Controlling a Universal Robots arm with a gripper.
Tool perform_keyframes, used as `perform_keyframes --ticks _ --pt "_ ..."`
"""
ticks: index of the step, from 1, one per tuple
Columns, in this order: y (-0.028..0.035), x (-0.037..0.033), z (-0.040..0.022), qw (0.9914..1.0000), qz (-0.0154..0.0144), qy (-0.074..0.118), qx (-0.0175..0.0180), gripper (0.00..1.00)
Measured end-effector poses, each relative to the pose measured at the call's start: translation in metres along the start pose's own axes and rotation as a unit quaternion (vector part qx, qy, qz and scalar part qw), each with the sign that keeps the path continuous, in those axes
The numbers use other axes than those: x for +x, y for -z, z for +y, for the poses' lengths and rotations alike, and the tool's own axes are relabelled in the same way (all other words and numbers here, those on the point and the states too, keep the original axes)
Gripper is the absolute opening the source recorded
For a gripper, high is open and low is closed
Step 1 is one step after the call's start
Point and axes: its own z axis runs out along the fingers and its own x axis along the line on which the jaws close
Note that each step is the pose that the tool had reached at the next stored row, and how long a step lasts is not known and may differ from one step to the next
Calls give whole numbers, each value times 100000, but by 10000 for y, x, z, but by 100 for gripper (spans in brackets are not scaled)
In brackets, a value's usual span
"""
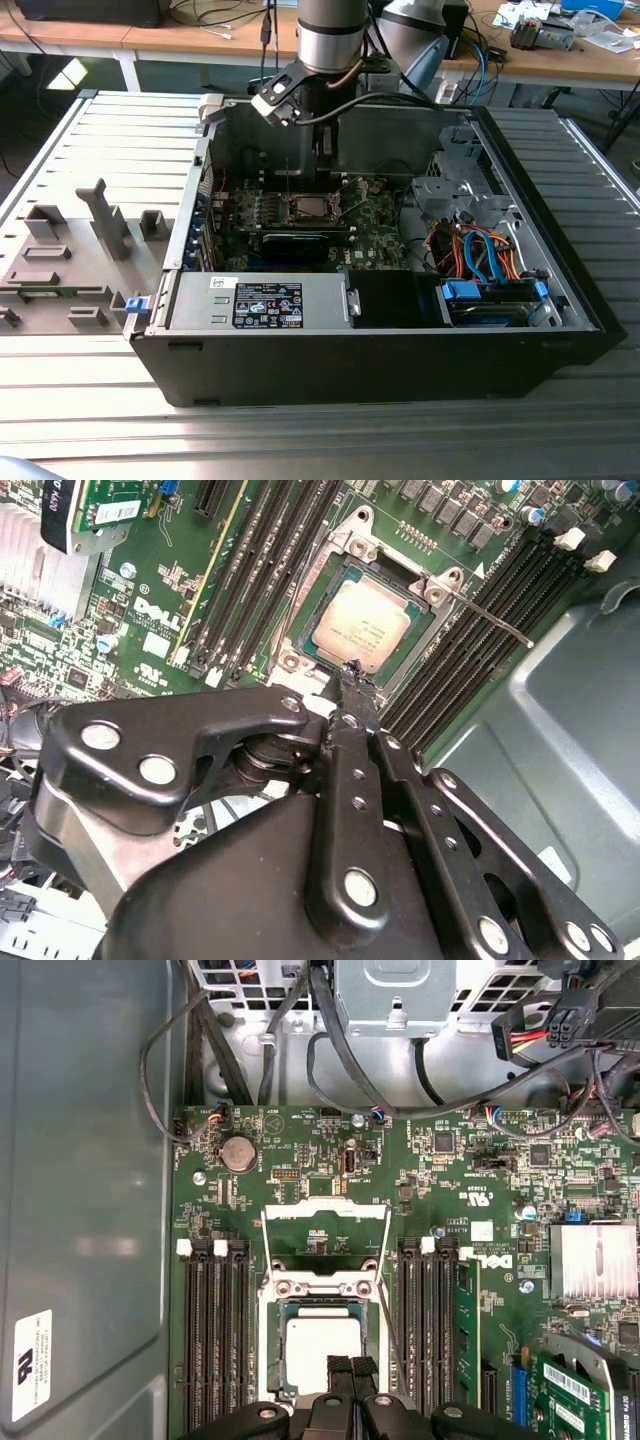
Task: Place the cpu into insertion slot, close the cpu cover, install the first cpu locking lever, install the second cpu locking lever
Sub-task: 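Place the cpu into insertion slot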
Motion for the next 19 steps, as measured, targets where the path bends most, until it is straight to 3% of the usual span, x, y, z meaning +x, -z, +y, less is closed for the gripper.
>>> perform_keyframes --ticks 7,12,17,19 --pt "67 -2 2 100000 -4 0 1 11" --pt "218 -7 6 100000 -9 0 7 11" --pt "338 -10 9 100000 -4 -2 3 11" --pt "355 -10 10 100000 10 -3 -7 11"
